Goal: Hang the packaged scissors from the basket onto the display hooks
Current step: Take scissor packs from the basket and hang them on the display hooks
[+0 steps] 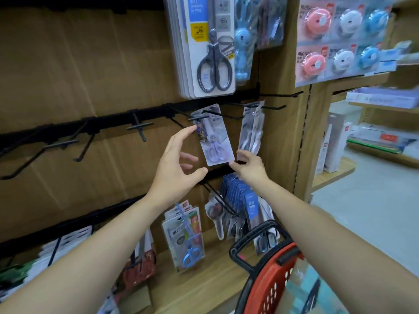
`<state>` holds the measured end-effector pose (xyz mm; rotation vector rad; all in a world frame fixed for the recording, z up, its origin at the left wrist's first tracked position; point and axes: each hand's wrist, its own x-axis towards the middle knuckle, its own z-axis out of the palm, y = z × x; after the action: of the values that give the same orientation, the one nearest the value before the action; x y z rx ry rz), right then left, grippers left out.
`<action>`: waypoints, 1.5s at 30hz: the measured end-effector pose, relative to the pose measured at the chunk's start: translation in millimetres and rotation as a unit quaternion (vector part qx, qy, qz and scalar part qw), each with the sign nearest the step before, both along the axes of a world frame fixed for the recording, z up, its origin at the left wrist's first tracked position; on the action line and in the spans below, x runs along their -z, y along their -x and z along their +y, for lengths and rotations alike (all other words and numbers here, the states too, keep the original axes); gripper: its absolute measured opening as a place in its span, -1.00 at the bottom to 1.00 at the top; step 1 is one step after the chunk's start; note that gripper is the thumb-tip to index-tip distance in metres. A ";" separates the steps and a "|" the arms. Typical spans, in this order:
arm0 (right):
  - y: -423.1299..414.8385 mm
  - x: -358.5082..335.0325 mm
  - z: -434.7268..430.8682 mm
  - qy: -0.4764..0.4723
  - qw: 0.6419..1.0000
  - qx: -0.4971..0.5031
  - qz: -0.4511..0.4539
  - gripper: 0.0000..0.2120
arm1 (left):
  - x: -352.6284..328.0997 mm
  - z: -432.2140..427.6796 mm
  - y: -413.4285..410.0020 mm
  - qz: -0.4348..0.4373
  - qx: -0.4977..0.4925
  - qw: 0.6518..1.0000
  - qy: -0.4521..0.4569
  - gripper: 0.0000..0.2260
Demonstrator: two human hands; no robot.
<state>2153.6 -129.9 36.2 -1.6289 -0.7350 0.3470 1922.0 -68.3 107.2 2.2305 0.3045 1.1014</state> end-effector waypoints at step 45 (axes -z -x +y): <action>195.7 97.3 -453.3 0.630 0.765 0.040 -0.129 -0.01 | 196.1 -191.6 7.4 0.433 0.105 0.859 -0.250 -0.56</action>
<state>1957.8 -583.2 -61.1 -3.0349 -0.6324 0.6325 1914.6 -259.9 -88.8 3.0366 0.1248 -0.0351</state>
